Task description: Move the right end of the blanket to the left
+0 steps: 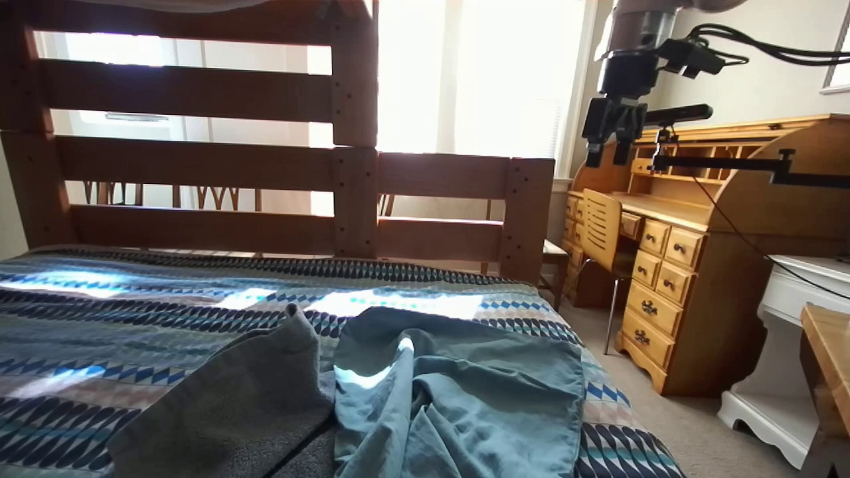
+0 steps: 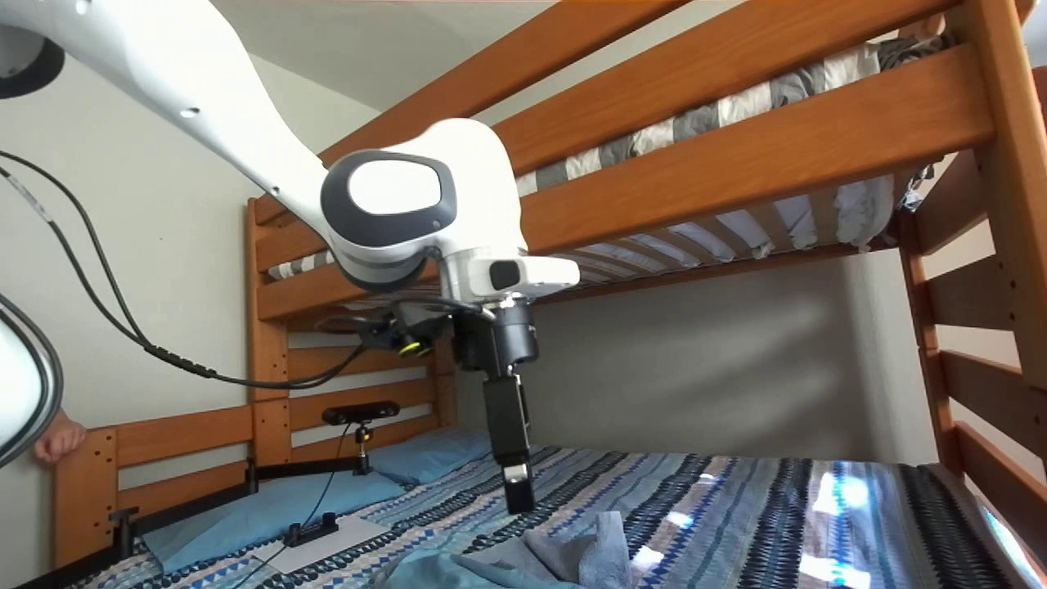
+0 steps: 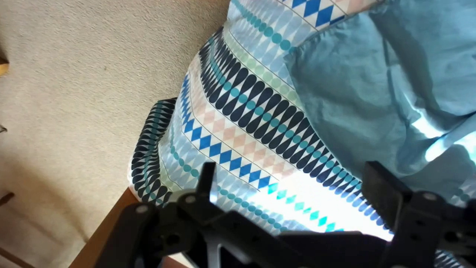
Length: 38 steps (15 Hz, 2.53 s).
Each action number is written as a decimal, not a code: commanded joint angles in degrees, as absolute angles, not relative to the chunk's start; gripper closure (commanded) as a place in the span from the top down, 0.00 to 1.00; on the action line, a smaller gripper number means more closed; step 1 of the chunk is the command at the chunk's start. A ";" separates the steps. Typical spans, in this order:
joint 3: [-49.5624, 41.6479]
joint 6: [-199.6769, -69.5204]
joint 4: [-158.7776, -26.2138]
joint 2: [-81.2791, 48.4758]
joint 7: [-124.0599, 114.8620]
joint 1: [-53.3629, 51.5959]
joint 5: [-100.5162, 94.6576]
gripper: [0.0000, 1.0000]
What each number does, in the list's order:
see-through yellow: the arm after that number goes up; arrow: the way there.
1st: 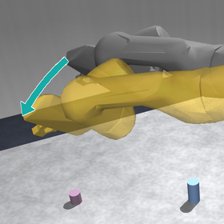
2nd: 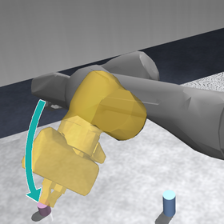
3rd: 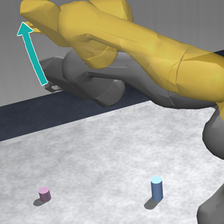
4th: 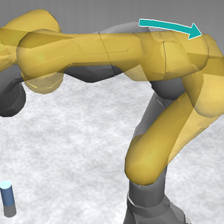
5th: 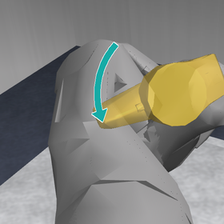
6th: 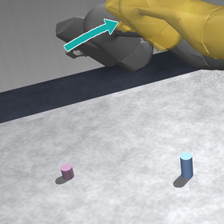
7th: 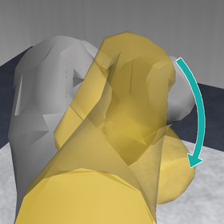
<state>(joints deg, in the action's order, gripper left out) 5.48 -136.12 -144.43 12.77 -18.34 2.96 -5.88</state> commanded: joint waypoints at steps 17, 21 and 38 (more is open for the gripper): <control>-4.46 -158.25 -128.07 -20.92 -28.48 -4.03 -7.37 1.00; -7.37 -159.50 -124.53 -27.70 -31.15 -7.58 -5.24 1.00; -7.49 -163.34 -113.51 -43.42 -33.18 -7.45 7.30 1.00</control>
<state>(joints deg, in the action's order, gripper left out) -7.27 -162.42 -119.78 -36.87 -31.94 -7.38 3.63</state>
